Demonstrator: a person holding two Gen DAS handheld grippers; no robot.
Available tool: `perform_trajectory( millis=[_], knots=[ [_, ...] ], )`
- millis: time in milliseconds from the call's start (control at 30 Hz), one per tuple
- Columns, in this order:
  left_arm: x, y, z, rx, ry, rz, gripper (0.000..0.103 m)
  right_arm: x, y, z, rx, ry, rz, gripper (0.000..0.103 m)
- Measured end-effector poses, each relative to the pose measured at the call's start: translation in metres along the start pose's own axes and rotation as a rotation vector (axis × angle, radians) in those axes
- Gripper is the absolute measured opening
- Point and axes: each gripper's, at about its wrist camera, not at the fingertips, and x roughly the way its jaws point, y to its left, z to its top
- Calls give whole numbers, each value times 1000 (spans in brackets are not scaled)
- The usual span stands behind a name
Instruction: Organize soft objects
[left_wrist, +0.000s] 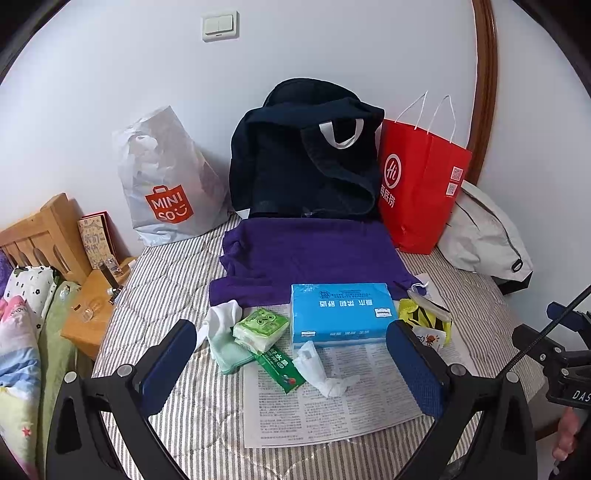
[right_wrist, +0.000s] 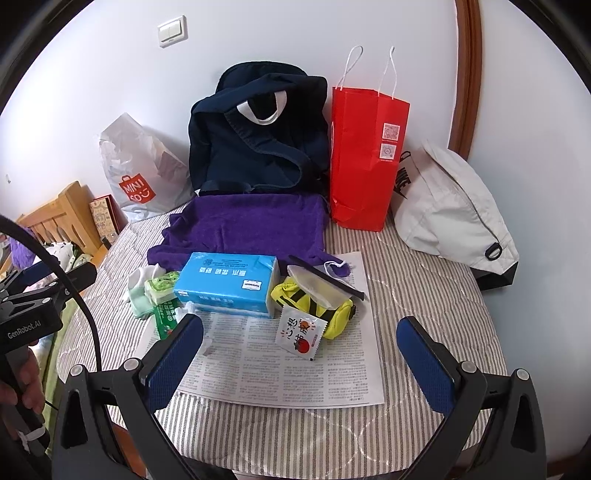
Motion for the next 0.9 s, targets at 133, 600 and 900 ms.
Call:
perform_trajectory(
  millis=[133, 600, 900],
  knots=[
    [-2, 0, -1, 4, -3, -4, 103, -1, 0, 0, -1, -2, -1, 103],
    [-3, -2, -2, 1, -2, -12, 103, -6, 0, 0, 3, -4, -5, 103],
    [-2, -2, -3, 8, -3, -23, 103, -4, -3, -1, 6, 4, -7, 103]
  ],
)
